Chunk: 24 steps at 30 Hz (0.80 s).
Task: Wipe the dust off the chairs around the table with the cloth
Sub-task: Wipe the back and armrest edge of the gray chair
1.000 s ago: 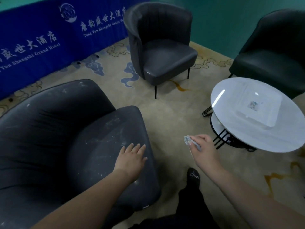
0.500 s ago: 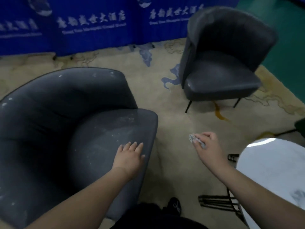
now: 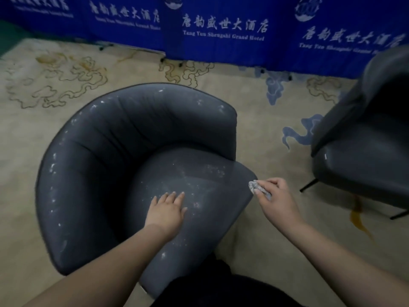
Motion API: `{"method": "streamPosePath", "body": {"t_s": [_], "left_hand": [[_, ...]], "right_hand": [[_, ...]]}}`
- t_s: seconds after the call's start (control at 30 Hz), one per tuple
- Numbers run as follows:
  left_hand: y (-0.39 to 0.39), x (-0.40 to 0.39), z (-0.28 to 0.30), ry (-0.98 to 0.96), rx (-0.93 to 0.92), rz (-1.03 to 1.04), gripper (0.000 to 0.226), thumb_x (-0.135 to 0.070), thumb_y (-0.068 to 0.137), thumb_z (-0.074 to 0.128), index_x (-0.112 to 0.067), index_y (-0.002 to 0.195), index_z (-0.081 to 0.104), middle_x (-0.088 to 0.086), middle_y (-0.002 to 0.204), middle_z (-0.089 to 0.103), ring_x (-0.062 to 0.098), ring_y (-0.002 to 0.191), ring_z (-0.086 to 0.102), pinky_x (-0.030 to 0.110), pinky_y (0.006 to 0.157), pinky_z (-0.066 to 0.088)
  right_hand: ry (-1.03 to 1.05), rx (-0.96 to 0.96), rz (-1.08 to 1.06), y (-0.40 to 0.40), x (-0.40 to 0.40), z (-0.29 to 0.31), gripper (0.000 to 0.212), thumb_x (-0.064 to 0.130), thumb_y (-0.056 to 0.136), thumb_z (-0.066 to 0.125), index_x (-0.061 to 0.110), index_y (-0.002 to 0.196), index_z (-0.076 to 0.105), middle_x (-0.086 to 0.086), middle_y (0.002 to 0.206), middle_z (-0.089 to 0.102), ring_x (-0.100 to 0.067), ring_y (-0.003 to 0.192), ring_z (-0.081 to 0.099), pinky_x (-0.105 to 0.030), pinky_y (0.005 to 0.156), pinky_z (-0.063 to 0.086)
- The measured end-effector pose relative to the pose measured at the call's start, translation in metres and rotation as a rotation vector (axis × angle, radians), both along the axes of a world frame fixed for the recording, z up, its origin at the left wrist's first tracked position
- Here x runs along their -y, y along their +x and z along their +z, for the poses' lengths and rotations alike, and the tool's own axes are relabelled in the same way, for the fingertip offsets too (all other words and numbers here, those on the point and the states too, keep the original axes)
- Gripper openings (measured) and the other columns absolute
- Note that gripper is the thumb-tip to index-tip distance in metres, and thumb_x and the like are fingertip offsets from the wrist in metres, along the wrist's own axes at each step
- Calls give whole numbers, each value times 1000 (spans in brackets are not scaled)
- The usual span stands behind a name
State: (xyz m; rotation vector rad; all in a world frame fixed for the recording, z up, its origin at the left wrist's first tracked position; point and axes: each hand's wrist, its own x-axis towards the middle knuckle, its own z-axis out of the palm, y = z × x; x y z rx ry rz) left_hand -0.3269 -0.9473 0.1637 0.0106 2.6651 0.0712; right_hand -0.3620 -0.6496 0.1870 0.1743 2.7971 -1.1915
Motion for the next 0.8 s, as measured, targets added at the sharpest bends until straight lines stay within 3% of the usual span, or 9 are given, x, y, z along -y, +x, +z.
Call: {"method": "streamPosePath", "body": {"t_s": [0.13, 0.2, 0.27, 0.37, 0.43, 0.57, 0.7, 0.8], "left_hand": [[-18, 11, -5, 0, 0, 87, 57, -48, 101, 19, -28, 154, 11, -1, 159, 22, 21, 146, 17, 43, 118, 11], [-21, 15, -7, 3, 18, 145, 57, -47, 101, 20, -28, 153, 12, 0, 159, 22, 22, 146, 18, 43, 118, 11], [-23, 19, -10, -7, 32, 197, 57, -47, 101, 20, -28, 153, 12, 0, 159, 22, 21, 146, 18, 43, 118, 11], [-24, 22, -16, -8, 50, 323, 57, -47, 101, 21, -28, 153, 11, 0, 159, 21, 21, 146, 17, 43, 118, 12], [-26, 22, -21, -17, 54, 401, 57, -46, 101, 20, -27, 154, 11, 0, 159, 21, 21, 146, 17, 43, 118, 12], [-22, 13, -23, -16, 52, 593, 57, -46, 102, 20, -27, 154, 10, 1, 159, 21, 21, 146, 17, 42, 119, 13], [-18, -7, -25, -11, 58, 773, 56, -46, 102, 20, -27, 154, 10, 1, 159, 20, 22, 146, 18, 42, 118, 14], [-11, -25, -29, 20, 51, 957, 57, -45, 102, 23, -27, 154, 11, 1, 159, 20, 22, 145, 19, 40, 118, 15]], "right_hand": [[-18, 7, 26, -34, 1, -4, 23, 32, 88, 64, 25, 109, 71, 21, 100, 42, 22, 92, 48, 6, 74, 31], [-34, 19, 62, -52, 6, -9, 22, 31, 88, 64, 25, 108, 71, 21, 101, 42, 15, 93, 51, -1, 82, 37], [-58, 40, 108, -71, 13, -13, 20, 30, 88, 64, 26, 107, 71, 18, 103, 43, 4, 95, 55, -17, 89, 44], [-53, 47, 225, -104, 29, -21, 19, 28, 88, 65, 25, 107, 71, 14, 105, 45, -2, 97, 55, -23, 91, 44], [-45, 59, 321, -131, 39, -28, 20, 26, 88, 66, 23, 107, 71, 11, 106, 46, -4, 99, 54, -20, 92, 42], [-32, 104, 513, -180, 58, -30, 21, 28, 89, 66, 25, 110, 70, 12, 107, 46, 4, 97, 50, -1, 80, 33], [-10, 122, 736, -215, 77, -31, 24, 34, 90, 63, 31, 113, 68, 20, 106, 43, 4, 102, 48, -1, 79, 32], [7, 144, 910, -226, 93, -38, 25, 34, 90, 63, 32, 115, 67, 21, 106, 41, 13, 103, 44, 3, 77, 33]]}}
